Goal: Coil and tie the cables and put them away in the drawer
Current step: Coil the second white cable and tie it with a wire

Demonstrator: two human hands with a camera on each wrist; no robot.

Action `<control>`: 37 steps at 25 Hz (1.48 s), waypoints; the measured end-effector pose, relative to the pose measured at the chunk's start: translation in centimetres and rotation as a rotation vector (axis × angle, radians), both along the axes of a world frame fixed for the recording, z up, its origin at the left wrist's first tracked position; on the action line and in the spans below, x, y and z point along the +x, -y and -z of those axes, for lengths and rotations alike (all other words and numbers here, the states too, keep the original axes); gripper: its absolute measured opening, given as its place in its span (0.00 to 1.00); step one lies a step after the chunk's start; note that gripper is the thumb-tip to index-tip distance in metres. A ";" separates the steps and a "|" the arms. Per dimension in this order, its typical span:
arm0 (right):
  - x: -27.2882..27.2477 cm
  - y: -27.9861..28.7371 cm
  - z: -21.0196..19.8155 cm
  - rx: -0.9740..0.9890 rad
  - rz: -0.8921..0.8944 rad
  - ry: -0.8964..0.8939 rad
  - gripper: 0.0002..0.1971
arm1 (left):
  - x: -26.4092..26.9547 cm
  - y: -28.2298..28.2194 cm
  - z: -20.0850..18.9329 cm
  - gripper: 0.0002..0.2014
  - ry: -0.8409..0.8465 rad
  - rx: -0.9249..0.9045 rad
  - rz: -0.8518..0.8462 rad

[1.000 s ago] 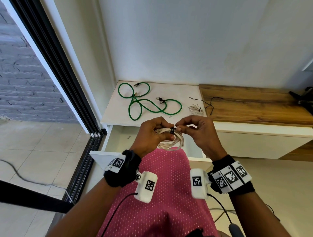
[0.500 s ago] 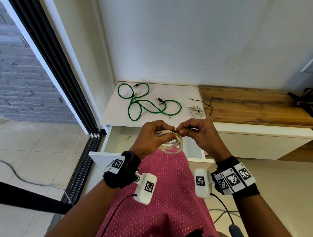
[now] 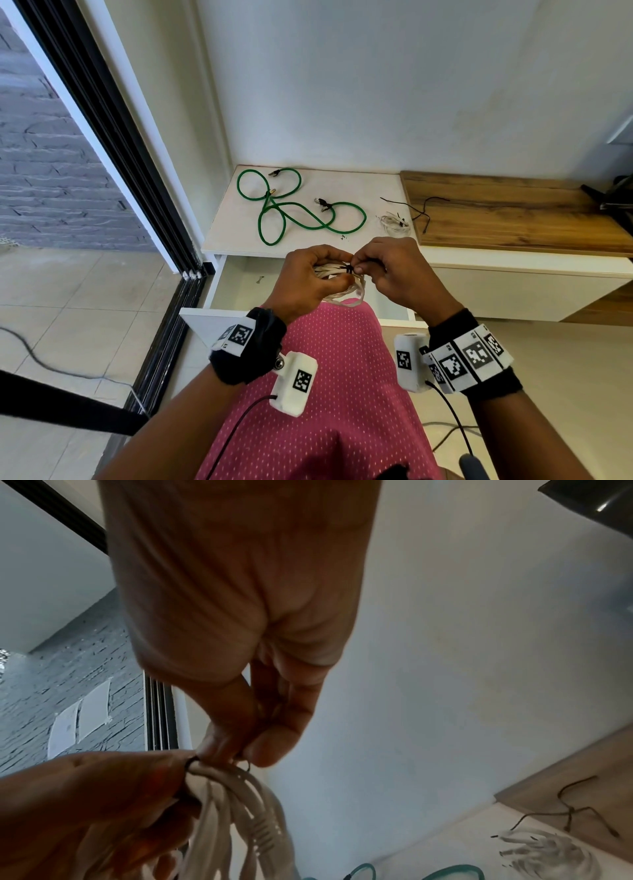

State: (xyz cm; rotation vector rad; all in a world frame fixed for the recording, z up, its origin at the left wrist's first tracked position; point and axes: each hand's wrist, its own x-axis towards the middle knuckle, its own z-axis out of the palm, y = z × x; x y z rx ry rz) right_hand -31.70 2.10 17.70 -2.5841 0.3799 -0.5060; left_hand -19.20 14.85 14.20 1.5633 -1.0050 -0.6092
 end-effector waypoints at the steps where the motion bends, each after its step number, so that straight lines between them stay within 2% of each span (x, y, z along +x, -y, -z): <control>1: 0.0 -0.1 0.1 0.063 0.012 0.016 0.08 | 0.0 0.0 0.0 0.17 -0.002 0.002 -0.001; 4: -0.2 -0.4 0.5 0.303 0.021 0.111 0.16 | 0.0 0.0 0.2 0.19 -0.032 0.011 -0.011; 7: -0.4 -0.3 1.3 0.556 0.062 0.286 0.16 | 0.0 0.2 0.0 0.23 -0.097 -0.006 -0.013; 10: -0.6 0.2 1.8 0.693 0.087 0.325 0.18 | 0.2 0.3 -0.3 0.26 -0.146 -0.019 -0.011; 15: -0.8 0.3 1.3 0.742 0.063 0.313 0.24 | -0.1 0.2 0.0 0.25 -0.156 0.007 0.023; 19: -0.4 0.3 1.1 0.702 0.052 0.301 0.28 | 0.1 0.3 0.2 0.23 -0.160 0.030 0.029; 23: -0.4 0.1 2.0 0.908 0.095 0.440 0.32 | 0.2 0.5 0.3 0.18 -0.184 -0.006 -0.024; 27: -0.3 0.4 3.6 0.803 0.072 0.188 0.23 | 0.3 0.9 0.3 0.14 -0.182 -0.030 -0.078; 29: -0.2 0.6 4.0 0.754 0.113 0.231 0.19 | 0.5 0.9 0.2 0.16 -0.224 -0.026 -0.037; 31: -0.1 0.7 4.3 0.747 0.196 0.298 0.17 | 0.6 0.9 0.0 0.14 -0.246 -0.018 -0.023; 33: 0.1 0.7 4.6 0.736 0.268 0.317 0.17 | 1.0 1.0 0.0 0.09 -0.142 0.003 -0.112; 37: 0.5 0.3 4.8 0.670 0.309 0.328 0.18 | 1.5 1.2 -0.3 0.05 0.066 0.074 -0.228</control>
